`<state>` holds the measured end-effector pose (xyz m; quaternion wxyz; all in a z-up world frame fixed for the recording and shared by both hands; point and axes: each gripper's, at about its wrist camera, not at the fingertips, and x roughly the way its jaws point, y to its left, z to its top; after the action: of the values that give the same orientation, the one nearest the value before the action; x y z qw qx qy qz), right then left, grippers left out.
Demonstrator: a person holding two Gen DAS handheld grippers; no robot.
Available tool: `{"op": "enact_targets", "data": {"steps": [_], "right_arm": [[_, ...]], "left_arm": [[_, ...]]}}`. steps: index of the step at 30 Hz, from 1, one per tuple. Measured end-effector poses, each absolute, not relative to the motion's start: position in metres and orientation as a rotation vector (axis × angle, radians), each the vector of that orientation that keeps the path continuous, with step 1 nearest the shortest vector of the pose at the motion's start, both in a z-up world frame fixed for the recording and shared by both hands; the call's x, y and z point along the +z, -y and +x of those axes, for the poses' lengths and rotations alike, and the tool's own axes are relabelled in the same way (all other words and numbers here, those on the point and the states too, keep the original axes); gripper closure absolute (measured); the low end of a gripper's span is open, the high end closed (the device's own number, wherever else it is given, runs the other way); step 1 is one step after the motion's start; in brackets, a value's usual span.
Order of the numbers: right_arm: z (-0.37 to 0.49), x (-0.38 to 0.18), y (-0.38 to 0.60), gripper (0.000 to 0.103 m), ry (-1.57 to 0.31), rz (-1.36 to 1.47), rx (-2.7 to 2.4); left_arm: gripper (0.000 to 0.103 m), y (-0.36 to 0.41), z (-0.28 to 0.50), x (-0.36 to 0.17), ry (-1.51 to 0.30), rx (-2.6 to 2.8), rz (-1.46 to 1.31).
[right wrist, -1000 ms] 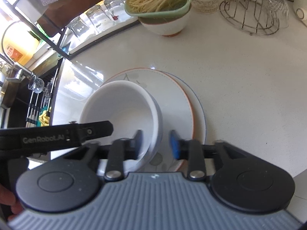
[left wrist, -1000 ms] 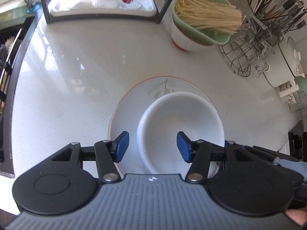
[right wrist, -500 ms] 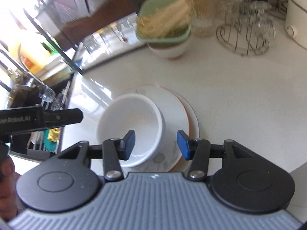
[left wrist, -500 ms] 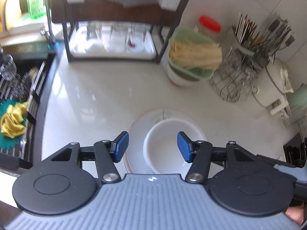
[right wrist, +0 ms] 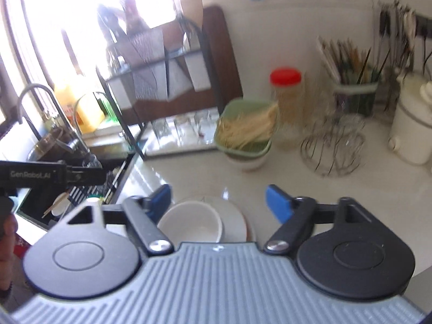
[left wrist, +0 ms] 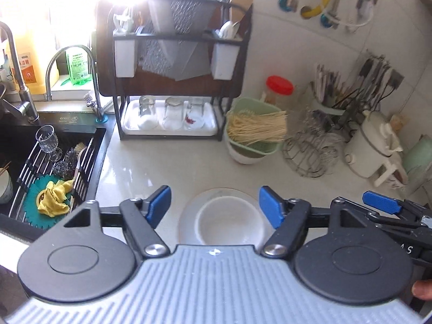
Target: Organize plates and bowls
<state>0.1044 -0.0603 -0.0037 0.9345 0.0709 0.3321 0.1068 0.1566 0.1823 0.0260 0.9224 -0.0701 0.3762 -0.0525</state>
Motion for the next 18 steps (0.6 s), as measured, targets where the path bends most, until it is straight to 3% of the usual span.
{"op": "enact_targets", "data": {"steps": [6,8,11,18], "right_arm": [[0.062,0.007,0.082,0.017,-0.639,0.143,0.256],[0.047,0.010,0.086,0.017,-0.631,0.144,0.268],[0.025,0.014,0.090,0.017,-0.607,0.141,0.288],[-0.017,0.019,0.101,0.016,-0.577,0.163,0.325]], "left_arm": [[0.021,-0.165,0.102,0.036,-0.744,-0.060,-0.132],[0.011,-0.161,0.085,0.037,-0.735,-0.048,-0.128],[0.006,-0.155,0.060,0.039,-0.725,-0.032,-0.123],[0.003,-0.138,0.013,0.037,-0.712,-0.011,-0.115]]}}
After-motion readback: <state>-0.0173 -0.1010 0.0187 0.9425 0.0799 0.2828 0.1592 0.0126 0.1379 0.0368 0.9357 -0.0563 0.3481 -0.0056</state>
